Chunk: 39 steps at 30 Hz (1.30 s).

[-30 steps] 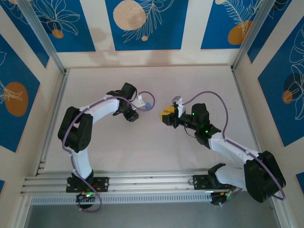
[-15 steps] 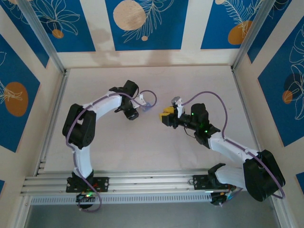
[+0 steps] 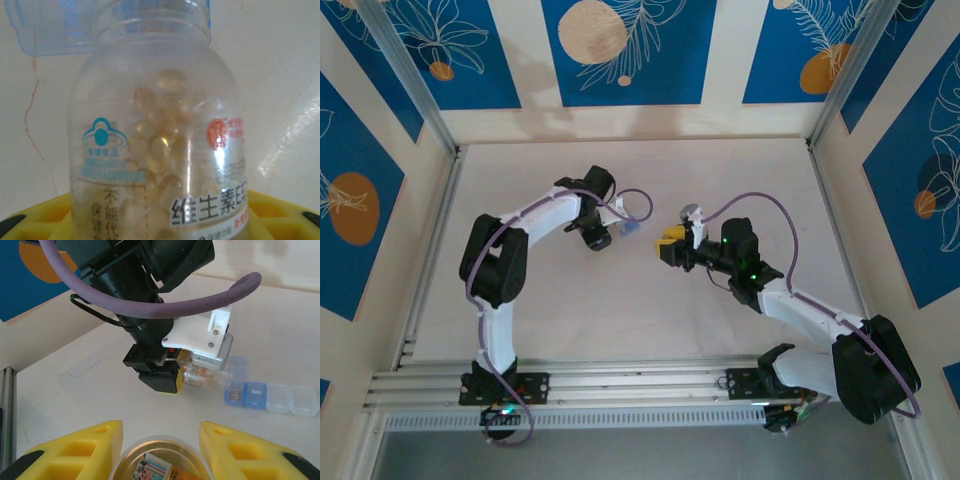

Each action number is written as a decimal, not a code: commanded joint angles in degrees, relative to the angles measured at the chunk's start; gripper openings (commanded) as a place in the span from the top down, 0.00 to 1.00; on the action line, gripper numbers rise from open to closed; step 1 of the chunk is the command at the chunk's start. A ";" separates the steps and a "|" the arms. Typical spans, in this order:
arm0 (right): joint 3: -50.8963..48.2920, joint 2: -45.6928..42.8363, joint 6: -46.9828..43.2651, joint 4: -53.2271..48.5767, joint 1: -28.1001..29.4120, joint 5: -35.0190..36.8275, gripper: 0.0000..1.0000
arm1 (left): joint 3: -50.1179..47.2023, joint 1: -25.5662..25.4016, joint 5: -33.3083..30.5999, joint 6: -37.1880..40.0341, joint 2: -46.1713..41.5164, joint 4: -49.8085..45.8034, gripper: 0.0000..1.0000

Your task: Sort the pills into containers

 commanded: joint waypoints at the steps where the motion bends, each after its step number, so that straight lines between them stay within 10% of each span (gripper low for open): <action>1: 0.77 0.01 0.56 -0.15 0.54 -0.84 1.00 | 2.45 -0.55 -1.18 1.51 1.36 -2.72 1.00; 39: 1.32 0.19 0.48 -0.79 1.42 -1.50 1.00 | 7.26 -5.10 -11.36 5.66 4.32 -6.78 1.00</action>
